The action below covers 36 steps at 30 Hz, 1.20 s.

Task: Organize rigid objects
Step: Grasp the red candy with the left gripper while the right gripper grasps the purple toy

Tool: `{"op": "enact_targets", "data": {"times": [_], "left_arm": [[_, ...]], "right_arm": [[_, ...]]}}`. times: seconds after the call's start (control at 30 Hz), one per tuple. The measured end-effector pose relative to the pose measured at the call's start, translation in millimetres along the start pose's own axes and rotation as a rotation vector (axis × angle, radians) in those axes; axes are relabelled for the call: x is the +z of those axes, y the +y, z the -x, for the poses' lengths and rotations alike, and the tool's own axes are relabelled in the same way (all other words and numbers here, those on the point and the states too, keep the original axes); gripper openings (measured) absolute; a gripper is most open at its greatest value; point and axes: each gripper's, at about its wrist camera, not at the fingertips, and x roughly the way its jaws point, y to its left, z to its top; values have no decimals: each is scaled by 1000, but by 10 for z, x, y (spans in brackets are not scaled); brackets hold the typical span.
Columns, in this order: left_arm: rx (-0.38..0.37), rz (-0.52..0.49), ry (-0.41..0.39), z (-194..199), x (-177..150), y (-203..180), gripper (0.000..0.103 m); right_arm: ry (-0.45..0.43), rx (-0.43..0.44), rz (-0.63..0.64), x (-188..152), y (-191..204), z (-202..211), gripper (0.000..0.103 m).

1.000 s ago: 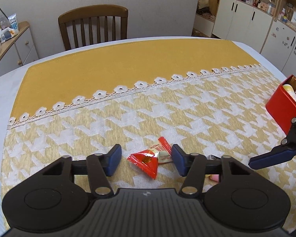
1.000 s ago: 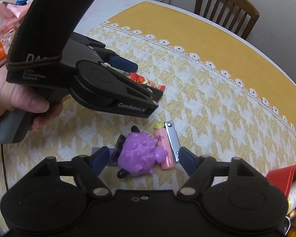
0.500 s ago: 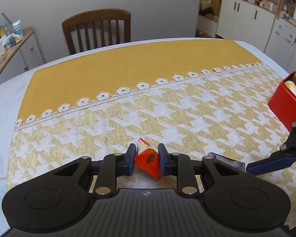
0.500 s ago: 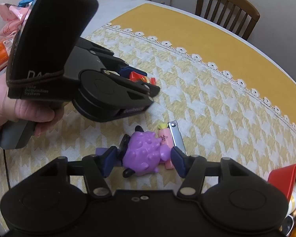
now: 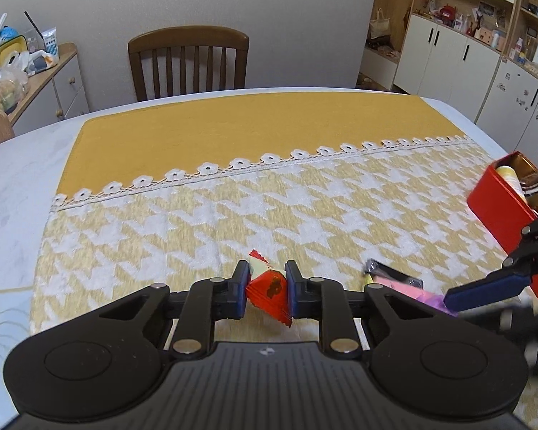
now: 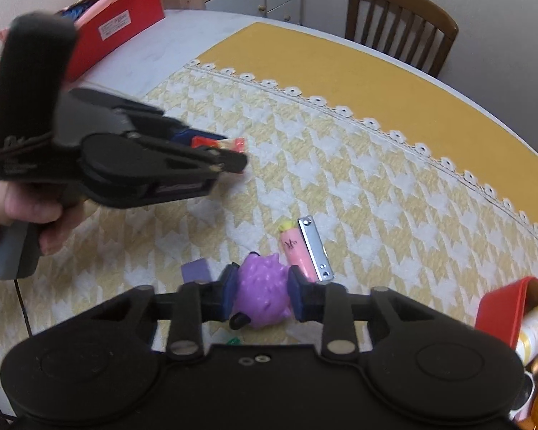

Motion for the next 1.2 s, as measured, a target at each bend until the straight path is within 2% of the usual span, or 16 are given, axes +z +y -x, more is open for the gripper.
{"op": "enact_targets", "data": {"times": [0.03,0.07,0.1,0.17,0.27,0.3,0.33,0.37,0.4,0.43,0.63,1.0,1.07,1.13,1.17,1.2], "left_arm": [[-6,1,2,30,-17,3,21],[-5,2,2,51,-34,1,21],[1,3,2,68,-51,-6,20],[-3,20,4,86,-73,1,20],[-3,24,7,119,-127,2,20],[-5,25,9,131,-146,5,20],[-6,27,12,140,-164,12,20],[-5,30,13,151,-180,19,20],[-4,34,14,159,-195,27,20],[-4,40,16,168,-208,38,20],[-10,48,21,225,-274,55,20],[-33,49,19,376,-251,-34,20],[-41,38,16,419,-234,-86,20],[-51,32,16,456,-218,-138,20],[-56,27,13,475,-209,-163,20],[-59,22,10,493,-205,-188,20]], "right_arm": [[-5,5,-4,-7,-7,25,4],[-6,8,-2,-13,-8,43,2],[-4,-1,11,-17,8,53,3],[15,-15,37,-19,43,29,12],[16,-13,16,-15,25,5,30],[17,-12,9,-11,17,-9,44],[19,-18,6,-8,13,-31,63],[17,-22,2,-16,7,-54,70],[20,-19,-5,-24,5,-85,73],[31,-12,-13,-31,5,-125,69],[61,-17,-32,-56,37,-302,63],[42,-11,-10,-76,67,-85,57],[24,-20,1,-95,83,6,42],[11,-2,-14,-94,71,107,22],[9,2,-14,-92,69,153,19],[7,5,-4,-96,74,192,11]]}}
